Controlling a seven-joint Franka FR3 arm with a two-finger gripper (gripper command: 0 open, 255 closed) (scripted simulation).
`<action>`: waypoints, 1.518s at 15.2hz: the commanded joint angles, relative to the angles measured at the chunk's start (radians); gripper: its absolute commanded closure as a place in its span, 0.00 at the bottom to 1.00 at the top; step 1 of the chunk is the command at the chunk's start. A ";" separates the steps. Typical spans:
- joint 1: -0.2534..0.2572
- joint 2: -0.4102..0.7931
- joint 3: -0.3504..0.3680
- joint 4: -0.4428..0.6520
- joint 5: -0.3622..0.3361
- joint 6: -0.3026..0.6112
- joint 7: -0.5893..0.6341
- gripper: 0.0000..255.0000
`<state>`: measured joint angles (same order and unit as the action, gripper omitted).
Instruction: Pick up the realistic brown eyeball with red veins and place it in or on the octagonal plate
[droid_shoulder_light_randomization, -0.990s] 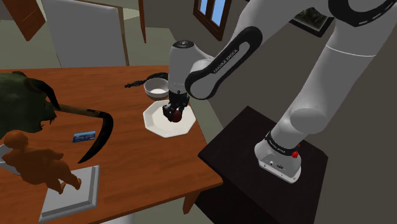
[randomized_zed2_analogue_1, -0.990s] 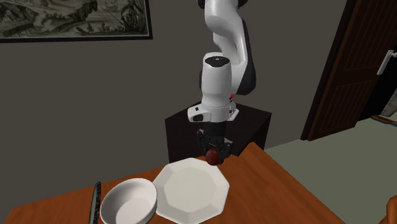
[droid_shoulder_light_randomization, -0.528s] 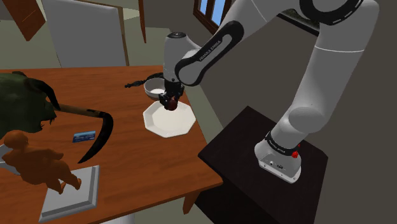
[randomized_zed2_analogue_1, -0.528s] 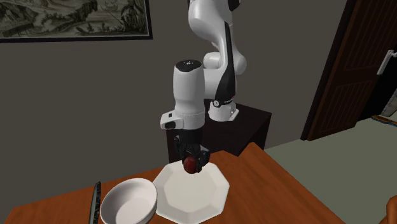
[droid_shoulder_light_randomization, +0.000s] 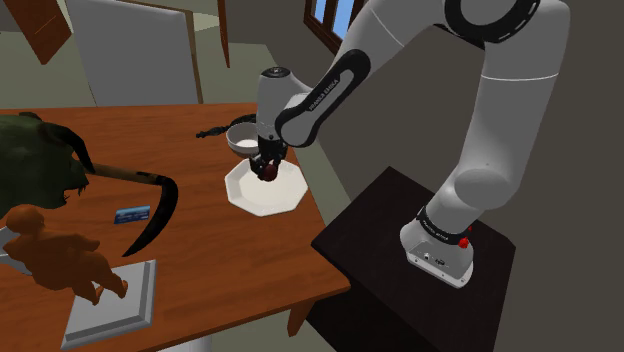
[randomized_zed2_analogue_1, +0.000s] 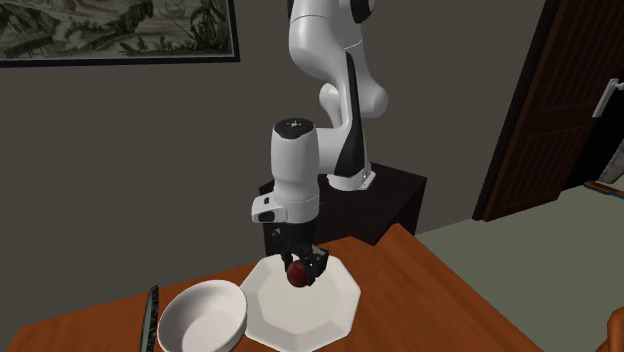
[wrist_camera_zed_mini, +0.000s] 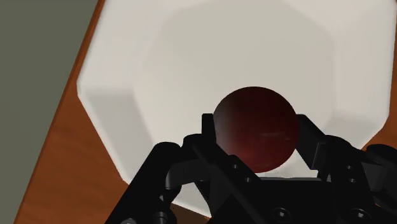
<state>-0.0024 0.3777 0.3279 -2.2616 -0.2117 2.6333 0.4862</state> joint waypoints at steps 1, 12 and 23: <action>0.008 0.026 -0.011 0.004 -0.016 0.021 0.010 1.00; 0.020 0.058 -0.027 0.010 -0.035 0.047 0.023 0.00; -0.023 -0.062 0.027 -0.007 0.039 -0.052 -0.029 0.00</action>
<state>-0.0226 0.3238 0.3516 -2.2665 -0.1786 2.5883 0.4612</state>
